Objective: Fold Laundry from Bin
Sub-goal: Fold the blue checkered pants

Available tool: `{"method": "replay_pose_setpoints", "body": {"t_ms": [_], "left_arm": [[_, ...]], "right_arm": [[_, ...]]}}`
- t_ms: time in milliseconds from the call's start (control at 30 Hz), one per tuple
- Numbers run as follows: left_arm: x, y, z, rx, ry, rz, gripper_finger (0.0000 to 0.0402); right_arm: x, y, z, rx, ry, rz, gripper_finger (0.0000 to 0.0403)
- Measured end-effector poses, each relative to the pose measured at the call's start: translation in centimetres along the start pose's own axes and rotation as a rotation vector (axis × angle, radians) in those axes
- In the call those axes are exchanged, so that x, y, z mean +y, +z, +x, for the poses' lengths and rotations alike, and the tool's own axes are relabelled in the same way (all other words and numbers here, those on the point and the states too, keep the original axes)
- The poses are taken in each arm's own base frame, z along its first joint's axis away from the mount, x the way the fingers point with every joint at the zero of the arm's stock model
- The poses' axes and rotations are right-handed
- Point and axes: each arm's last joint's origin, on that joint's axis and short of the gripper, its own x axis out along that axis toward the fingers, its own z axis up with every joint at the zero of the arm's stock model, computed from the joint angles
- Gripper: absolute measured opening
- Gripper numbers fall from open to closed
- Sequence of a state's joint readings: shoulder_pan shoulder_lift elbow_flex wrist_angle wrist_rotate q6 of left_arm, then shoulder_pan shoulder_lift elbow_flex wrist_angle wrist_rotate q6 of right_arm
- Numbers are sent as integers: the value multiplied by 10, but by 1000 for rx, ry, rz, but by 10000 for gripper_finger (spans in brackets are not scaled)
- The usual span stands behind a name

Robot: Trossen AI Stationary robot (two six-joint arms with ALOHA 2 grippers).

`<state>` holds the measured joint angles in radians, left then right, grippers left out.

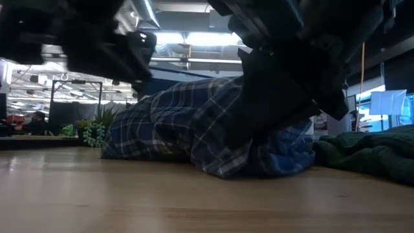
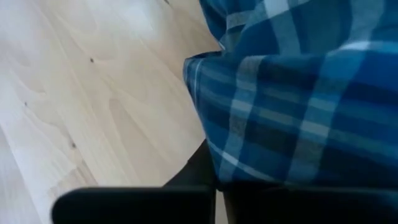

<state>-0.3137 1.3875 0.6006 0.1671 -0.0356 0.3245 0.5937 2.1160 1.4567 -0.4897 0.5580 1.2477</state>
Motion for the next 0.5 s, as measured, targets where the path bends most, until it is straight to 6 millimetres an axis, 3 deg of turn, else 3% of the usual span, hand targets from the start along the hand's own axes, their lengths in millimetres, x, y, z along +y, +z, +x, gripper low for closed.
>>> {"method": "replay_pose_setpoints", "body": {"t_ms": [233, 500], "left_arm": [[-8, -18, 16, 163, 40, 23, 118], [7, -50, 38, 346, 143, -6, 118]], "right_arm": [[-1, 8, 4, 20, 10, -31, 5], [5, 15, 6, 101, 115, -86, 4]]}}
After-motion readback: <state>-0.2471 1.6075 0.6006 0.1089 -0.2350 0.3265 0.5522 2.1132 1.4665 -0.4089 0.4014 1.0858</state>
